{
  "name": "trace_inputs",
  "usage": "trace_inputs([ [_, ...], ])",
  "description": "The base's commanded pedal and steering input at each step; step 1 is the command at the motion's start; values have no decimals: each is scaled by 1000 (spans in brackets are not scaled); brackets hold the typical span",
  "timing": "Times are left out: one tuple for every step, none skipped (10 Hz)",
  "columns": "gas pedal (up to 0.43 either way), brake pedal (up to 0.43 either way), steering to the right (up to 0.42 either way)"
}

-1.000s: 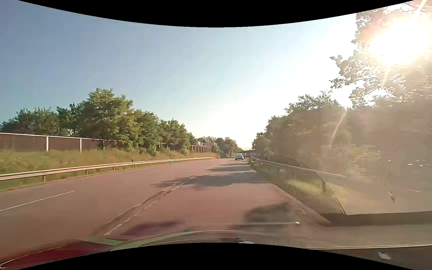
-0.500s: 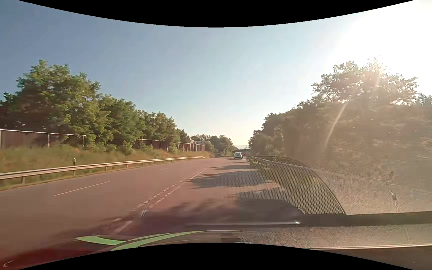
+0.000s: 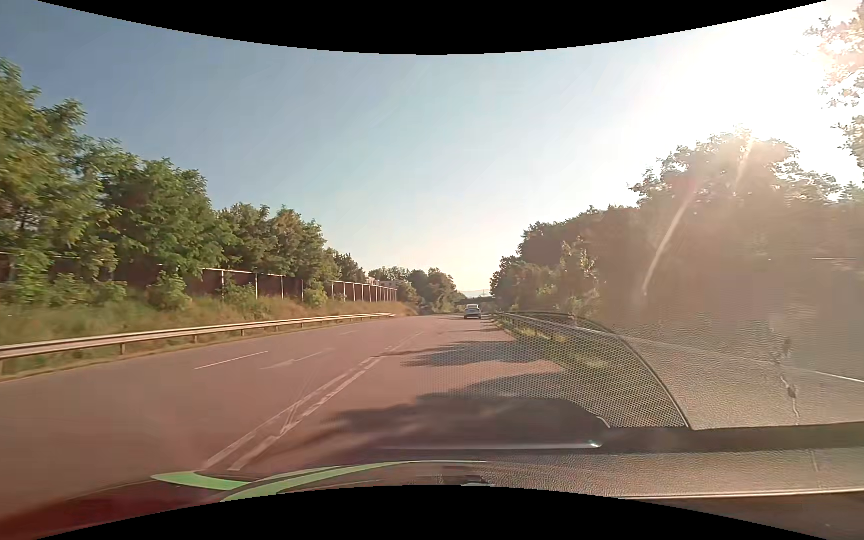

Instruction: Follow the waypoints while adhering to traffic rules and regulations

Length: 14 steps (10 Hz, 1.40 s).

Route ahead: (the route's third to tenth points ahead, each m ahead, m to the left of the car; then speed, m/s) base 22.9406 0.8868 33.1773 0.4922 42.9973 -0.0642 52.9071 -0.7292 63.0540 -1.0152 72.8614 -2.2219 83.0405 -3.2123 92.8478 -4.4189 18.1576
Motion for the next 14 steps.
trace_inputs([
  [0, 140, 12],
  [0, 159, 12],
  [0, 165, 12],
  [0, 165, 12],
  [0, 171, 12],
  [0, 171, 12],
  [0, 177, 13],
  [0, 177, 14],
  [0, 183, 14],
  [0, 195, 15],
  [0, 201, 16],
  [0, 207, 16],
  [0, 213, 16],
  [0, 213, 16],
])
